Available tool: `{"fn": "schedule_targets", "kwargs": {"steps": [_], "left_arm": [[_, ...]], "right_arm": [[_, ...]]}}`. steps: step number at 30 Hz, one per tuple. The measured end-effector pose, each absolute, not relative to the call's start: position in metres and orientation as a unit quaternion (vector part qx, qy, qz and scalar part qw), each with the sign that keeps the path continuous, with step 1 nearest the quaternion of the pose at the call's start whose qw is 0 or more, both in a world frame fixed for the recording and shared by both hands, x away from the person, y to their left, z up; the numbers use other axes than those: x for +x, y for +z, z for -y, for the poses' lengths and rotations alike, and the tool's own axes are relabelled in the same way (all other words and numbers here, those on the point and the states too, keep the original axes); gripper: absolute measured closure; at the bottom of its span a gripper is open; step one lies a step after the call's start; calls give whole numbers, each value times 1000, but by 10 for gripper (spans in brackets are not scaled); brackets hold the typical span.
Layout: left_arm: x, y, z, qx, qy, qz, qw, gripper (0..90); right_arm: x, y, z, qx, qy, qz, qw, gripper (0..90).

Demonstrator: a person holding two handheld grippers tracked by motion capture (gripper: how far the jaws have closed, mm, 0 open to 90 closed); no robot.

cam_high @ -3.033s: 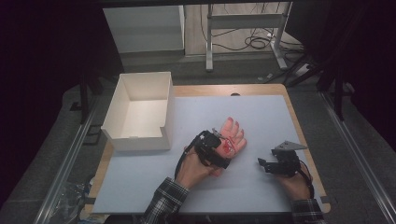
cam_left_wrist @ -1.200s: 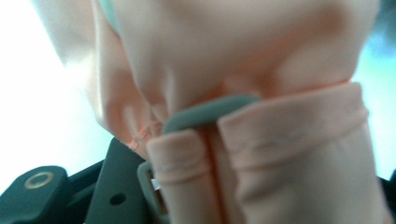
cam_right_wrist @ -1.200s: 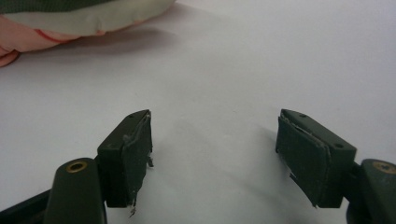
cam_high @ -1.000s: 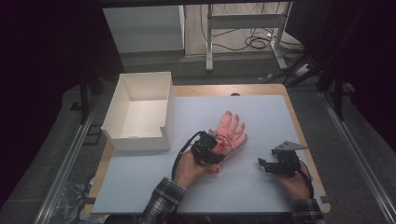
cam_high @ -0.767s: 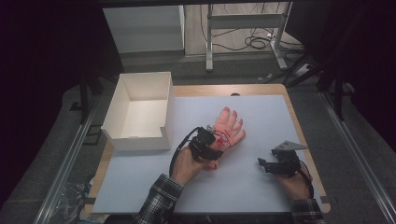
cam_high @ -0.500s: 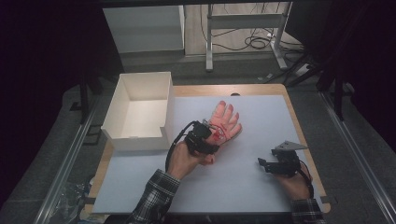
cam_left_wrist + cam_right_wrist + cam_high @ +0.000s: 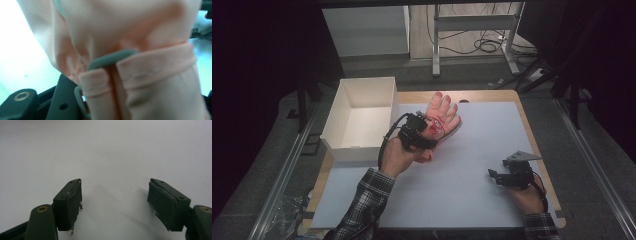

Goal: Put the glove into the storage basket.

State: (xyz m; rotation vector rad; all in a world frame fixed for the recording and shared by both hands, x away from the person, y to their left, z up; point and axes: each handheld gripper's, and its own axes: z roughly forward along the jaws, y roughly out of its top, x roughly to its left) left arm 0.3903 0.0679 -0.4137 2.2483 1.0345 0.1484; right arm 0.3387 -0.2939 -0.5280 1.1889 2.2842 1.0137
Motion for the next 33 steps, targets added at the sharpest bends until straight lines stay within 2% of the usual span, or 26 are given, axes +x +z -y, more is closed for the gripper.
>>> {"fn": "schedule_targets", "kwargs": {"steps": [19, 33], "left_arm": [[406, -353, -129, 826, 101, -440, 339, 559], [415, -341, -187, 786, 140, -506, 327, 557]], "right_arm": [[339, -528, 294, 422, 360, -811, 186, 278], [339, -528, 294, 422, 360, -811, 187, 279]]}}
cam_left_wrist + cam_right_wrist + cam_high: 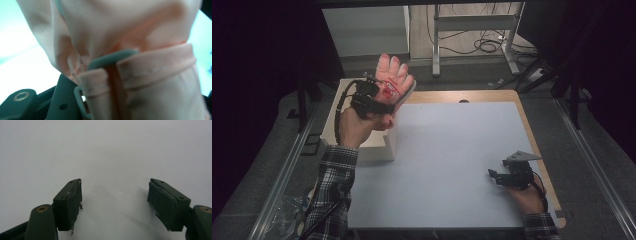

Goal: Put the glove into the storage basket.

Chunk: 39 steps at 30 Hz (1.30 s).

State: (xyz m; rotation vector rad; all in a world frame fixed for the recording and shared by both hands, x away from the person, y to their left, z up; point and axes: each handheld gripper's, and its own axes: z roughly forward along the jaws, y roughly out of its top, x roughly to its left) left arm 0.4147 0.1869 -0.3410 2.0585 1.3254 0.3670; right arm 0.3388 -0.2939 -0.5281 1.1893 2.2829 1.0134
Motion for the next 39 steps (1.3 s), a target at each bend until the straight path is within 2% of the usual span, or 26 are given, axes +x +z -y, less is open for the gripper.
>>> {"fn": "schedule_targets", "kwargs": {"steps": [9, 18, 39], "left_arm": [[421, -356, -218, 759, 157, -548, 314, 553], [428, -385, -232, 742, 165, -575, 301, 546], [467, -452, -223, 743, 141, -601, 258, 525]], "right_arm": [[339, -528, 293, 422, 358, -811, 188, 279], [338, -528, 292, 421, 355, -812, 192, 279], [338, -529, 292, 420, 355, -812, 193, 279]]}}
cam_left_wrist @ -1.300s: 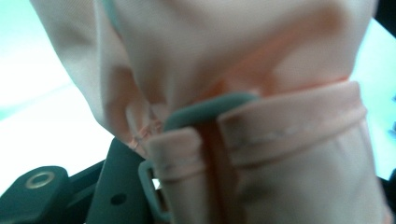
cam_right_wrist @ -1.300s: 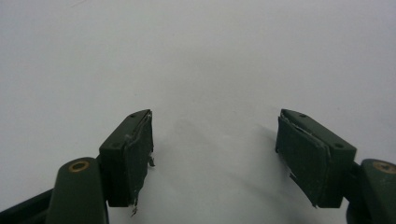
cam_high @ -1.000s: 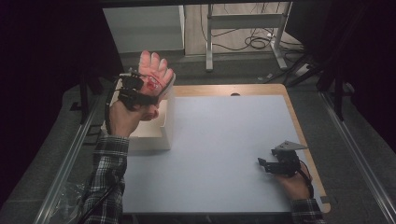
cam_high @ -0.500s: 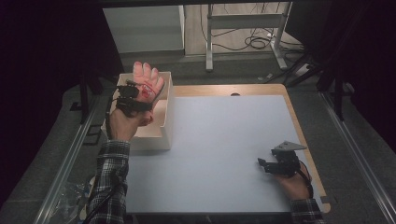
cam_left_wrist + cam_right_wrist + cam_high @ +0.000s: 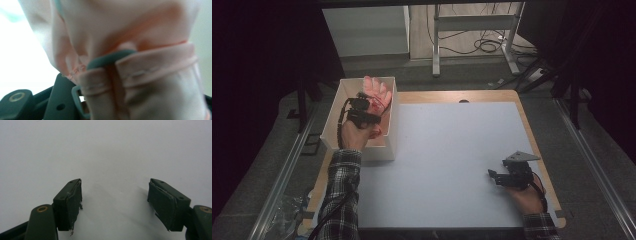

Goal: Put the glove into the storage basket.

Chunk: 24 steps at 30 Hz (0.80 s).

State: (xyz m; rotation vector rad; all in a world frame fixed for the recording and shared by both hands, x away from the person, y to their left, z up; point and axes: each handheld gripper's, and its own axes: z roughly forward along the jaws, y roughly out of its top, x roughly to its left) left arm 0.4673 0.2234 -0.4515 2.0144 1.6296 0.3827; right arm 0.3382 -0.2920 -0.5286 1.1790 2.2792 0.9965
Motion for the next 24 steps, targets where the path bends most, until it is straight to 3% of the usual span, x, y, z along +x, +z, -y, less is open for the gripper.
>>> {"fn": "schedule_targets", "kwargs": {"steps": [14, 24], "left_arm": [[492, -471, -220, 747, 106, -616, 227, 464], [495, -487, -219, 751, 91, -620, 206, 173]], "right_arm": [[338, -529, 292, 420, 356, -812, 193, 279], [338, -529, 292, 419, 353, -814, 195, 279]]}}
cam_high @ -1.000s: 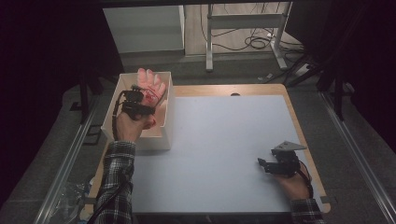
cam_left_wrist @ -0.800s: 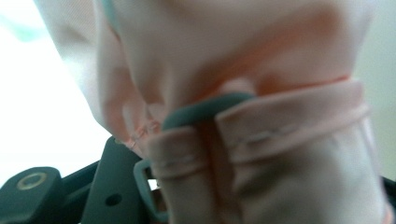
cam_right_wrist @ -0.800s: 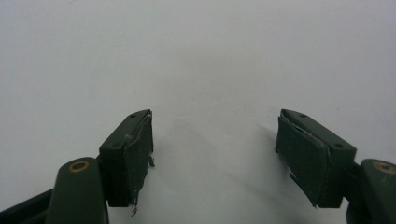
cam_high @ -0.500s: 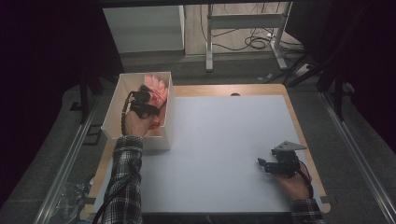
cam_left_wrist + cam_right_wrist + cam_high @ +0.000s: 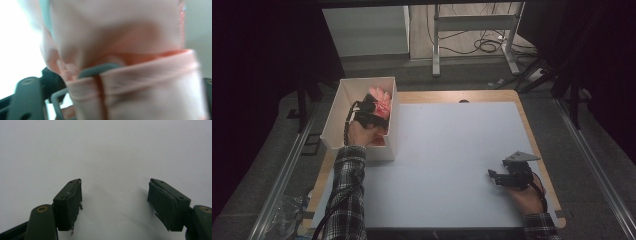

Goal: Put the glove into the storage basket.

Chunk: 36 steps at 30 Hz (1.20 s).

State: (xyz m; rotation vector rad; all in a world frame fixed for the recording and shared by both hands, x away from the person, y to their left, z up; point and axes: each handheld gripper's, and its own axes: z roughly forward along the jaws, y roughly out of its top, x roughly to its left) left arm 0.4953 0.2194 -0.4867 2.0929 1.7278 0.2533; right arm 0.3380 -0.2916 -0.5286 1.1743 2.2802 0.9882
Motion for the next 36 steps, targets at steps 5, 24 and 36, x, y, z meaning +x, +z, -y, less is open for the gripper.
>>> {"fn": "schedule_targets", "kwargs": {"steps": [5, 24, 36], "left_arm": [[491, -478, -218, 755, 106, -613, 208, 79], [467, -435, -233, 750, 131, -600, 247, 237], [460, -443, -240, 743, 92, -602, 277, 412]], "right_arm": [[338, -529, 292, 419, 353, -814, 195, 279], [338, -529, 291, 419, 351, -814, 196, 279], [338, -529, 291, 418, 350, -815, 198, 279]]}}
